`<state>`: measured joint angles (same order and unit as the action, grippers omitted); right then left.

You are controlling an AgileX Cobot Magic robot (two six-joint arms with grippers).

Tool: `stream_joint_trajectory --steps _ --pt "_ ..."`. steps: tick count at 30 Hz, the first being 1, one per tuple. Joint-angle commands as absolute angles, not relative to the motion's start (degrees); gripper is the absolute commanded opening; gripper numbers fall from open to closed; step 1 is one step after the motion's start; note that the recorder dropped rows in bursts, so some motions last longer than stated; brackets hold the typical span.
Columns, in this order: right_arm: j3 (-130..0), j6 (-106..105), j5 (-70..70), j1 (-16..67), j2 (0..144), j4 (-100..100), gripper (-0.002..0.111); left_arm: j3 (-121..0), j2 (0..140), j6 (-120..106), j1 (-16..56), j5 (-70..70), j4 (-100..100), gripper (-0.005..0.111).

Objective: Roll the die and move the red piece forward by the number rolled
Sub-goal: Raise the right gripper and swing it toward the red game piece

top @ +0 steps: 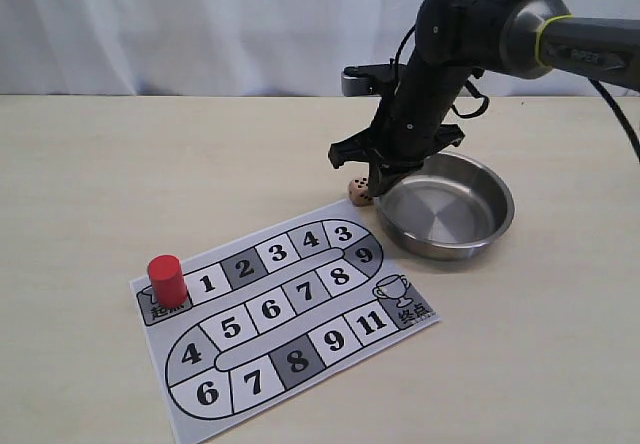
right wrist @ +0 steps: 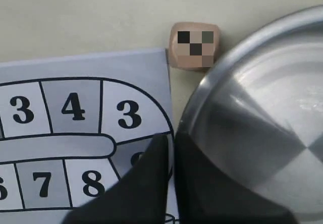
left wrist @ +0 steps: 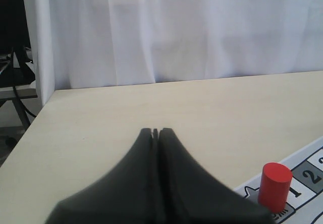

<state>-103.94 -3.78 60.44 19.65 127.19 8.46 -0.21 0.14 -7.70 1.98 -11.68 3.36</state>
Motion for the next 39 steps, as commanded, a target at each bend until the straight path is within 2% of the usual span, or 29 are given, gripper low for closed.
stream_joint_trajectory --steps 1,10,39 --pt "-110.1 -4.35 65.97 19.48 130.29 7.7 0.004 0.0 0.0 -7.36 2.15 -11.27 3.49 0.0" --pt "-120.92 -8.65 69.96 19.48 136.68 5.18 0.004 0.0 0.0 -7.36 2.15 -11.27 3.49 0.0" --pt "-121.04 -9.91 69.96 19.48 137.17 5.5 0.004 0.0 0.0 -7.36 2.15 -11.27 3.49 0.0"
